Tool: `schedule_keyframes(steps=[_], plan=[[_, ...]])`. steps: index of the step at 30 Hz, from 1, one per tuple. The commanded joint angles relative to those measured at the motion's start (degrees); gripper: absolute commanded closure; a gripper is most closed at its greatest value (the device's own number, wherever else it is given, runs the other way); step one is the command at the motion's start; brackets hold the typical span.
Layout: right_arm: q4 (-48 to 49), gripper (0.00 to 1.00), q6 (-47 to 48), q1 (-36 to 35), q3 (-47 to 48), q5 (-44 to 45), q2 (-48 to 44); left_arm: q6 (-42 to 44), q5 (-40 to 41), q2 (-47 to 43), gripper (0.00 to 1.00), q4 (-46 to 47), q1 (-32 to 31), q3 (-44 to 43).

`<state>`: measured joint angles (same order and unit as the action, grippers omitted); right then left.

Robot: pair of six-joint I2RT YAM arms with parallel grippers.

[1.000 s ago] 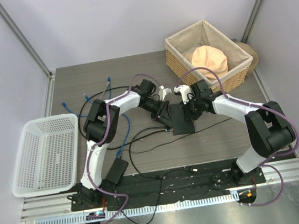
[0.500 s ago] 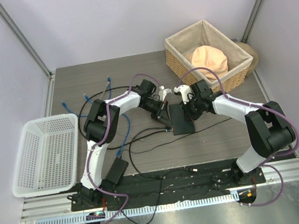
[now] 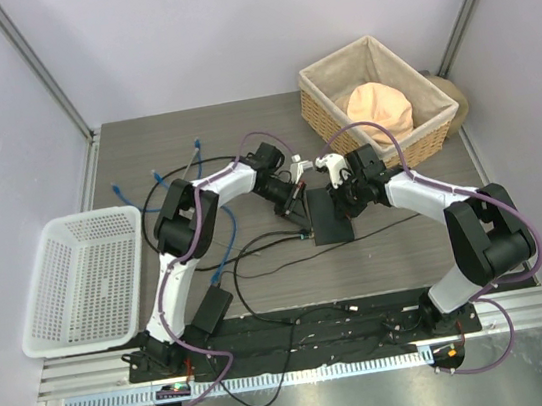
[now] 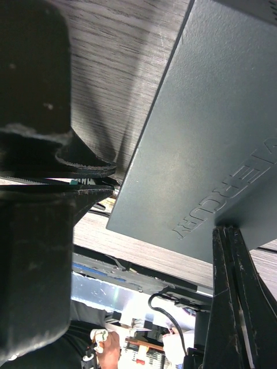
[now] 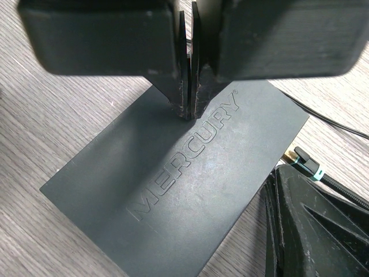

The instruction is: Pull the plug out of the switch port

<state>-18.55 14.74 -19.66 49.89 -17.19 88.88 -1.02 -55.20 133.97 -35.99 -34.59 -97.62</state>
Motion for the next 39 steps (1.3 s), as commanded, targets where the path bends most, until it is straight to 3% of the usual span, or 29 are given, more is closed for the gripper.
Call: schedule_keyframes(steps=[1, 8, 18, 25, 29, 34, 39], plan=[[-3.3, 0.99, 1.2, 0.1, -2.6, 4.3, 1.7, 2.2, 10.2, 2.3, 1.00, -2.4, -1.6, 3.4], [-3.1, 0.99, 1.2, 0.1, -2.8, 4.5, 1.6, 3.4, 11.3, 4.5, 1.00, -6.0, 0.0, -5.0], [-3.1, 0.99, 1.3, 0.1, -3.0, 4.8, 1.4, 12.0, 9.1, 3.5, 1.00, -10.7, 0.5, 1.3], [-2.7, 0.99, 1.3, 0.1, -3.0, 4.8, 1.7, 11.1, 8.1, 5.4, 1.00, -13.6, -0.4, -10.6], [-2.7, 0.99, 1.4, 0.1, -3.3, 5.0, 0.9, 13.7, 10.0, 5.5, 1.00, -15.5, -0.7, -10.4], [-2.5, 0.99, 2.0, 0.1, -3.6, 5.2, 0.7, 18.8, 14.1, 1.4, 1.00, -19.8, 3.7, -12.7], [-1.3, 0.99, 1.4, 0.1, -3.1, 4.5, 2.3, 15.9, 18.4, -3.8, 0.98, -21.0, 10.9, -19.5]])
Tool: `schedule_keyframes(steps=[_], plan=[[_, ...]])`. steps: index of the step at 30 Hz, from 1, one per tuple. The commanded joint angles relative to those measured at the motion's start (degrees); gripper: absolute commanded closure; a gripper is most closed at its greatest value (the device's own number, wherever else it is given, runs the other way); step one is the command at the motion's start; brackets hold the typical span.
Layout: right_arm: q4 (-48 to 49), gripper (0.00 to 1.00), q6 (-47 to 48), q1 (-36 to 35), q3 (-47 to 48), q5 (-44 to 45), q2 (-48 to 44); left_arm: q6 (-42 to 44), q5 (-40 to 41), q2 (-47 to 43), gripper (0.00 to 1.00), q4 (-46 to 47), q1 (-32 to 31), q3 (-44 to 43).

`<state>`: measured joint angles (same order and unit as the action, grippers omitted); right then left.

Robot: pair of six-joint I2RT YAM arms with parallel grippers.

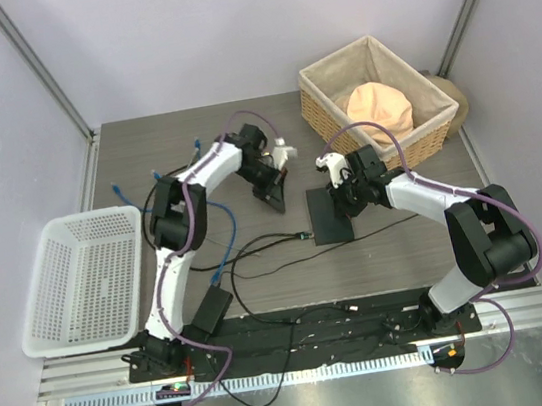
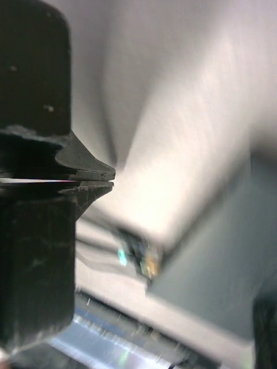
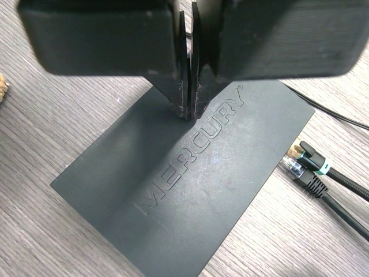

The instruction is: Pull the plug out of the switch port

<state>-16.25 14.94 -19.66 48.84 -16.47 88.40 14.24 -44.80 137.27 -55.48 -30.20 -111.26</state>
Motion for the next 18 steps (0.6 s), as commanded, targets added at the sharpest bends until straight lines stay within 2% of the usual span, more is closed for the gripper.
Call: schedule_keyframes(steps=[1, 2, 4, 8, 13, 18], plan=[[-3.6, 0.99, 1.1, 0.1, -1.9, 3.6, 2.9, -0.5, 8.9, -10.1, 0.87, -0.8, 7.2, -6.0], [-3.5, 0.99, 1.1, 0.1, -1.9, 3.6, 2.9, -0.5, 10.5, -11.6, 0.68, -0.8, 8.0, -5.7], [-3.3, 0.99, 1.3, 0.1, -1.8, 3.9, 2.9, 0.2, 11.9, -15.4, 0.56, 0.2, 8.3, -2.0], [-2.6, 0.99, 1.2, 0.1, -2.5, 3.8, 2.6, 3.5, 12.6, -25.0, 0.52, 3.1, 8.3, 10.1], [-1.7, 0.99, 1.1, 0.1, -3.1, 3.6, 2.5, 3.7, 9.0, -25.6, 0.50, 4.2, 8.0, 18.5], [-1.2, 0.99, 1.1, 0.1, -3.7, 3.7, 1.9, 1.8, 9.3, -26.0, 0.48, 10.9, 5.4, 24.9]])
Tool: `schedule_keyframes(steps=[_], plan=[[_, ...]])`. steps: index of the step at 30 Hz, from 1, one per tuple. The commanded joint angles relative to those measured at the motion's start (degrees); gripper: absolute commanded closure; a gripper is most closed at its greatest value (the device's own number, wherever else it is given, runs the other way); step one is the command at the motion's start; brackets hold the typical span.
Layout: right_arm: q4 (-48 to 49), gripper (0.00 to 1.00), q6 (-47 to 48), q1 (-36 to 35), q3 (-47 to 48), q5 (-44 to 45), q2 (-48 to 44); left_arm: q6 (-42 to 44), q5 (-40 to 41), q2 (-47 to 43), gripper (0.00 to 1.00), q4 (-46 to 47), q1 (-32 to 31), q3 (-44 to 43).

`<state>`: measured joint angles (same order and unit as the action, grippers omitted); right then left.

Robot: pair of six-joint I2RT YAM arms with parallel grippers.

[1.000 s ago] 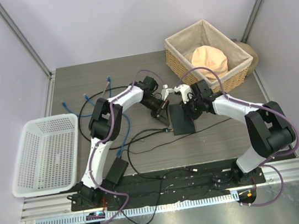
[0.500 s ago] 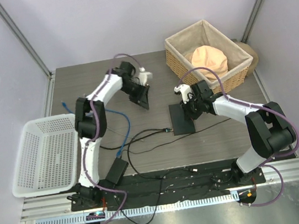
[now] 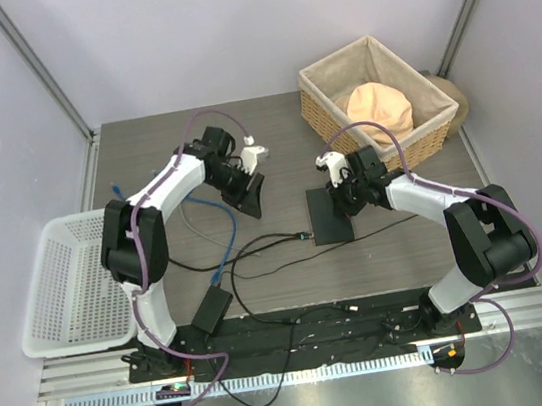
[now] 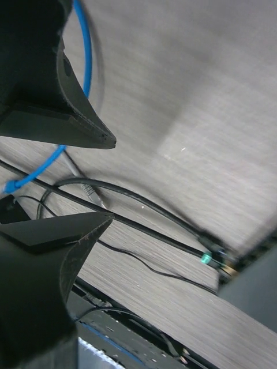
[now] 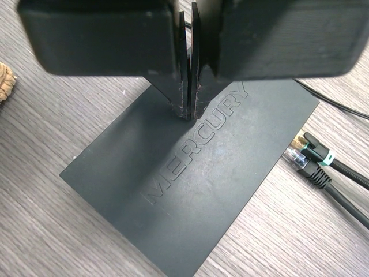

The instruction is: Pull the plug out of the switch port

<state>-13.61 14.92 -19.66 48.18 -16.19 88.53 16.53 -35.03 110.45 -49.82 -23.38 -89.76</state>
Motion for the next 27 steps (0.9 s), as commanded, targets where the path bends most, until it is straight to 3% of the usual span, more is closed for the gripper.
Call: schedule_keyframes(steps=[1, 8, 18, 21, 25, 27], plan=[[-3.9, 0.99, 1.2, 0.1, -3.1, 3.5, 1.6, 0.0, 0.0, 1.3, 0.48, 5.3, -2.2, 3.9], [-3.5, 0.99, 2.0, 0.0, -4.0, 3.9, 0.5, 1.7, 3.6, 4.7, 0.49, 7.5, -7.0, 6.6], [-2.7, 0.99, 2.7, 0.1, -5.1, 4.5, -0.6, 7.6, 5.9, 6.3, 0.62, 5.5, -8.8, 9.9], [-2.7, 0.99, 2.8, 0.1, -5.0, 4.3, -0.3, 8.2, 8.7, 6.3, 0.69, 5.3, -9.1, 10.7], [-2.9, 0.99, 2.6, 0.1, -4.7, 4.2, 0.0, 10.2, 11.9, 5.0, 1.00, 4.4, -9.1, 10.2], [-3.0, 0.99, 2.6, 0.1, -4.6, 4.2, -0.1, 11.3, 15.8, 3.8, 1.00, 2.1, -8.9, 8.0]])
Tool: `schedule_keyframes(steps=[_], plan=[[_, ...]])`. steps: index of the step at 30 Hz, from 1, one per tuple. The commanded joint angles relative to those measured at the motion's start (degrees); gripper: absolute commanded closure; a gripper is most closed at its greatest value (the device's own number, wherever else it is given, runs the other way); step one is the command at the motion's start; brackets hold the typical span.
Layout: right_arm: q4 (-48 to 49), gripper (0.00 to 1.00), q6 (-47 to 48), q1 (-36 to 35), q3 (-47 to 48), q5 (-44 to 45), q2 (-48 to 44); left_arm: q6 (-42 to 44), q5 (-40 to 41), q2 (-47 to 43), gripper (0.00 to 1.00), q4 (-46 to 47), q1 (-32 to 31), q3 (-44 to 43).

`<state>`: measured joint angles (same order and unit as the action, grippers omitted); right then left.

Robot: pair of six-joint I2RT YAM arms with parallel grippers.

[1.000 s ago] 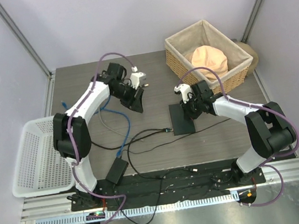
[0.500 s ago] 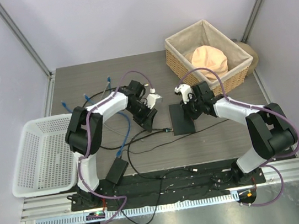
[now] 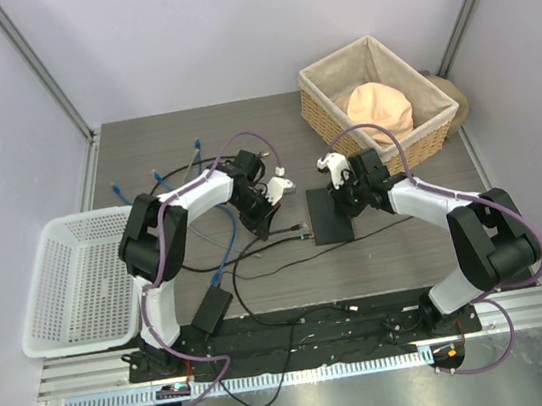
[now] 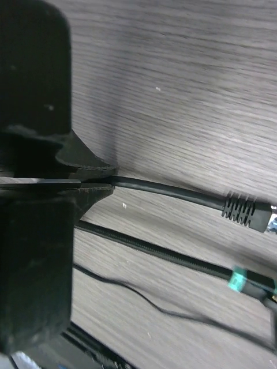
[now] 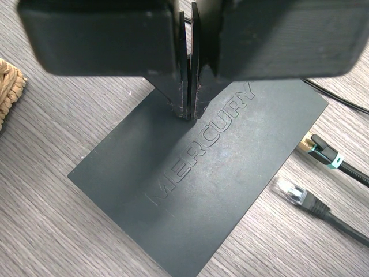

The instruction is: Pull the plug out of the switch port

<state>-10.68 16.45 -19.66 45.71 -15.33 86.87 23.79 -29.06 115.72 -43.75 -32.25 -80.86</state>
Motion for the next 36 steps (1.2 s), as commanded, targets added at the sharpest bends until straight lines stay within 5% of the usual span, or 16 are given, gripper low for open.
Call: schedule_keyframes(steps=[1, 14, 23, 29, 32, 36], plan=[[-6.0, 0.99, 1.0, 0.1, -2.2, 3.6, 1.5, 5.7, 11.5, -2.9, 1.00, -4.6, 0.2, -1.6], [-5.8, 0.99, 1.3, 0.1, -2.4, 3.7, 1.5, 22.8, 17.1, -9.1, 1.00, -23.4, 15.0, -31.9], [-5.4, 0.99, 1.3, 0.1, -2.7, 3.7, 0.8, 27.0, 43.7, -5.4, 1.00, -0.8, 19.1, -32.6], [-5.3, 0.99, 1.4, 0.1, -3.2, 4.0, 0.4, 18.4, 41.1, 3.6, 1.00, 0.9, 20.6, -36.6], [-5.3, 0.99, 1.4, 0.1, -3.3, 4.0, 0.0, 11.0, 41.5, 10.4, 0.86, -0.4, 21.6, -42.5], [-5.3, 0.99, 1.4, 0.2, -3.6, 4.3, -0.8, 0.8, 42.2, 12.3, 0.46, 1.6, 23.3, -46.9]])
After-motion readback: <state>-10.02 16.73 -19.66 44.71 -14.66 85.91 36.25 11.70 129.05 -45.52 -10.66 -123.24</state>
